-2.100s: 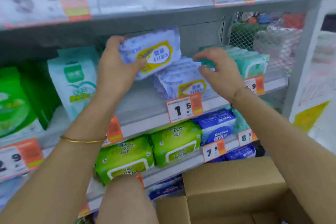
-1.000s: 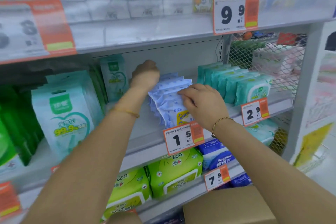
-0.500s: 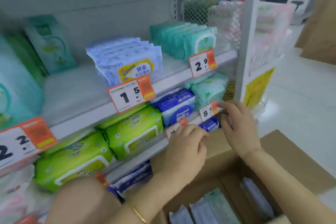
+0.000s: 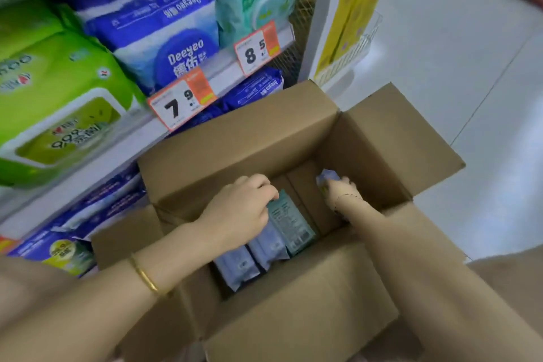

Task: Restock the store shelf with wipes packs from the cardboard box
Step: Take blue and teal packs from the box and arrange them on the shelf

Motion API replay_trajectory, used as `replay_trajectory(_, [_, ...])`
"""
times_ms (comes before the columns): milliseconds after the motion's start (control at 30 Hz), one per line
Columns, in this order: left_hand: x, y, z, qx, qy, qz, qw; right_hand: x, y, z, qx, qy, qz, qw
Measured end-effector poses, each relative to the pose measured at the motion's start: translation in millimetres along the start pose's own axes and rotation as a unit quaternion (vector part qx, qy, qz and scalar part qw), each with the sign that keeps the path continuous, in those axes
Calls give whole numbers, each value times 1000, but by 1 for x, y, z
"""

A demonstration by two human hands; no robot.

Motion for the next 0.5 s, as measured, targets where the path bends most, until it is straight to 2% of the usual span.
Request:
replay_trajectory(67, [1, 3, 5, -3, -15, 9, 1000, 18, 12, -7, 8, 34, 3, 999])
replay_trajectory(167, [2, 3, 17, -9, -49, 14, 999, 36, 27, -10, -83, -4, 4, 997])
replay_trajectory(267, [7, 1, 27, -31, -78, 13, 996, 44, 34, -3, -67, 35, -3, 997])
replay_trajectory(500, [6, 5, 34, -55, -98, 14, 994, 45, 37, -7, -193, 27, -3, 981])
Point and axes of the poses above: each hand's wrist, its own x-axis towards the middle knuckle, its own y-axis out of the palm, z = x × y, the point moved 3 cm from there along x, towards the middle knuckle, and after that the axes turned 2 degrees about -z, right-handed, at the moved point
